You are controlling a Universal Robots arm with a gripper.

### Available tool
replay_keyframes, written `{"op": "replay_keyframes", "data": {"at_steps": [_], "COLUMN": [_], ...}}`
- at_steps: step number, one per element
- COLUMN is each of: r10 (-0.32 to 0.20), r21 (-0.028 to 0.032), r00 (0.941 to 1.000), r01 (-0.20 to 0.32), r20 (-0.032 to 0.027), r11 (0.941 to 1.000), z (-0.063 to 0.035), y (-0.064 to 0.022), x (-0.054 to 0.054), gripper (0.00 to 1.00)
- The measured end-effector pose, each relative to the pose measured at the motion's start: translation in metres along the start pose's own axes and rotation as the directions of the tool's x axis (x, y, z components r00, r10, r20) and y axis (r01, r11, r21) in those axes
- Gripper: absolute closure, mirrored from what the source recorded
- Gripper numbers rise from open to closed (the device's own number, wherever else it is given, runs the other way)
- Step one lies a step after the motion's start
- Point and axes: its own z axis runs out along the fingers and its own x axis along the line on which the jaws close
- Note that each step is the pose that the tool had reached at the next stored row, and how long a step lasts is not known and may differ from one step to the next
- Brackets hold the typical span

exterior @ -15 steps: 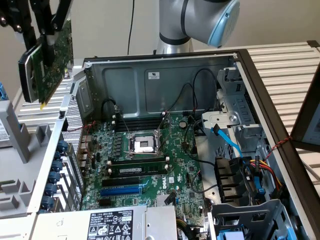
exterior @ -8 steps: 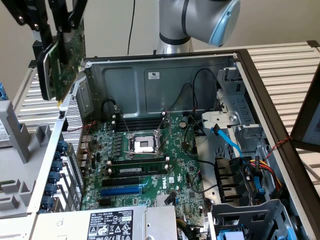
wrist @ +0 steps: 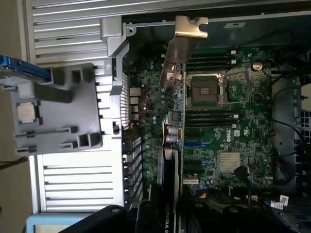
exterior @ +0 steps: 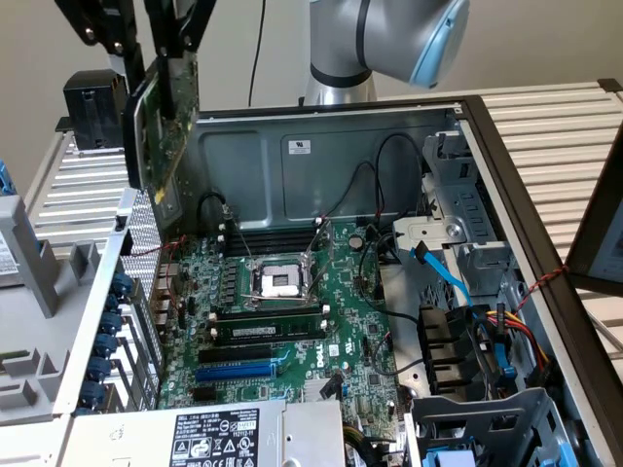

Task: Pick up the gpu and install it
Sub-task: 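Pick up the gpu and move the gpu toward the slot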

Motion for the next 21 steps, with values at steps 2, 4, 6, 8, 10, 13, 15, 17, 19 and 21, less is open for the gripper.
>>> {"op": "replay_keyframes", "data": {"at_steps": [2, 4, 6, 8, 10, 13, 15, 17, 19, 21], "r10": [0.000, 0.000, 0.000, 0.000, 0.000, 0.000, 0.000, 0.000, 0.000, -0.001], "r21": [-0.0020, -0.0025, -0.0032, -0.0039, -0.0044, -0.0049, -0.0051, -0.0060, -0.0084, -0.0144], "r00": [1.0000, 1.0000, 0.9998, 0.9996, 0.9994, 0.9992, 0.9991, 0.9990, 0.9988, 0.9986], "r01": [0.000, 0.000, 0.000, 0.000, 0.000, 0.001, 0.001, 0.001, 0.001, 0.001], "r20": [0.0031, 0.0088, 0.0180, 0.0273, 0.0342, 0.0396, 0.0422, 0.0453, 0.0493, 0.0525], "r11": [1.0000, 1.0000, 1.0000, 1.0000, 1.0000, 1.0000, 1.0000, 1.0000, 1.0000, 0.9999], "z": [-0.0005, -0.0009, -0.0011, -0.0011, -0.0011, -0.0010, -0.0013, -0.0017, -0.0022, -0.0026], "y": [0.0005, 0.0010, 0.0014, 0.0018, 0.0023, 0.0031, 0.0037, 0.0043, 0.0048, 0.0051], "x": [-0.007, -0.013, -0.019, -0.024, -0.030, -0.040, -0.047, -0.054, -0.060, -0.065], "gripper": [0.73, 0.73, 0.73, 0.73, 0.73, 0.73, 0.73, 0.73, 0.73, 0.73]}}
